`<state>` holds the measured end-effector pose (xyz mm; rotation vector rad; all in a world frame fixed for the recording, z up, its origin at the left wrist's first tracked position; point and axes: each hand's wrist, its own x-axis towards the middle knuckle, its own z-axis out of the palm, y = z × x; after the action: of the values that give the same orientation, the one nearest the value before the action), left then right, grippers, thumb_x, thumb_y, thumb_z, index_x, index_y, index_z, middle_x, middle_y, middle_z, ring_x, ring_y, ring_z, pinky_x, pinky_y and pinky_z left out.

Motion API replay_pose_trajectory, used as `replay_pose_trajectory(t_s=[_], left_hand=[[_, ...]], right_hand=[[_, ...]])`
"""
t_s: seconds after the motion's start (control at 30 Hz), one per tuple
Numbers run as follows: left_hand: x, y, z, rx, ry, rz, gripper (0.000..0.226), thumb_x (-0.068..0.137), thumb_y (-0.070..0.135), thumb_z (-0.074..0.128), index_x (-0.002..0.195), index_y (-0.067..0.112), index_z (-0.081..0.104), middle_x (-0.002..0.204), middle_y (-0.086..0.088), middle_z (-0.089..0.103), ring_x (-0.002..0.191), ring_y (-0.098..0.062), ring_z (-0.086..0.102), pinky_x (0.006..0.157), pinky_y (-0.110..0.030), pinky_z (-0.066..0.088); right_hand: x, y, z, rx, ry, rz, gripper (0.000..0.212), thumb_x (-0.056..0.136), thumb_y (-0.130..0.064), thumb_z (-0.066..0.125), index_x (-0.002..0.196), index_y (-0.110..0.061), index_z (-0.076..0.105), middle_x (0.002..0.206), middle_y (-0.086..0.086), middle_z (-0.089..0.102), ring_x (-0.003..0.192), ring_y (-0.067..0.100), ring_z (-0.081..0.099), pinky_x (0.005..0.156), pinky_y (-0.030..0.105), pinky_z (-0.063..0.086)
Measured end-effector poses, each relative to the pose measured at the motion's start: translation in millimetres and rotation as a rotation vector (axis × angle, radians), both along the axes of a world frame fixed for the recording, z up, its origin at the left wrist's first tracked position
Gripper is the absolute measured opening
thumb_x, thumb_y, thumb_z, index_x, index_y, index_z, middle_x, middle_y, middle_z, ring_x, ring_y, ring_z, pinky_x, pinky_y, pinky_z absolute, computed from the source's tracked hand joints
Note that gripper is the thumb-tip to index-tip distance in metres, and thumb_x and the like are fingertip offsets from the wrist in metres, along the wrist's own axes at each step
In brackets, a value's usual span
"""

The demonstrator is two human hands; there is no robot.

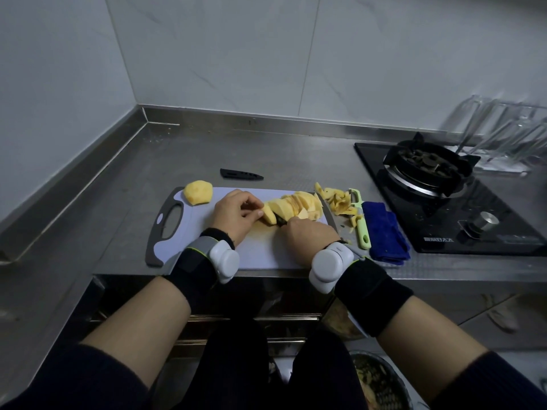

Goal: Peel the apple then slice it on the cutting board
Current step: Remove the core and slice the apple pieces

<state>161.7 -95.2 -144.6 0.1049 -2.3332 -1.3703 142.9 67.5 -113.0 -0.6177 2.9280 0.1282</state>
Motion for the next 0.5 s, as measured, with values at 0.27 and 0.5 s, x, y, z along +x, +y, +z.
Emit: replay_pose_trajectory(t_s=[0.27,0.5], left_hand=[[0.1,0.2,1.7,-0.012,-0.014,0.014,0.005,0.085,0.003,0.07,0.089,0.006,0.071,0.096,-0.003,0.061,0.084,-0.006,0.061,0.072,-0.002,0.046],[-1.7,0.5,-0.5,-0.01,-0.008,0.026,0.005,0.083,0.006,0.072,0.088,0.008,0.073,0.095,-0.006,0.063,0.088,-0.016,0.064,0.079,-0.012,0.051]], right_hand=[[-1.6,9.5,9.5,-0.058,0.043,0.011,0.024,0.098,-0.015,0.039,0.114,-0.003,0.05,0.106,0.015,0.064,0.094,0.035,0.062,0.082,0.044,0.05],[9.0,8.5,11.6,-0.074,0.103,0.05,0.03,0.103,-0.021,0.031,0.117,-0.004,0.051,0.108,0.015,0.064,0.096,0.035,0.062,0.07,0.037,0.042]])
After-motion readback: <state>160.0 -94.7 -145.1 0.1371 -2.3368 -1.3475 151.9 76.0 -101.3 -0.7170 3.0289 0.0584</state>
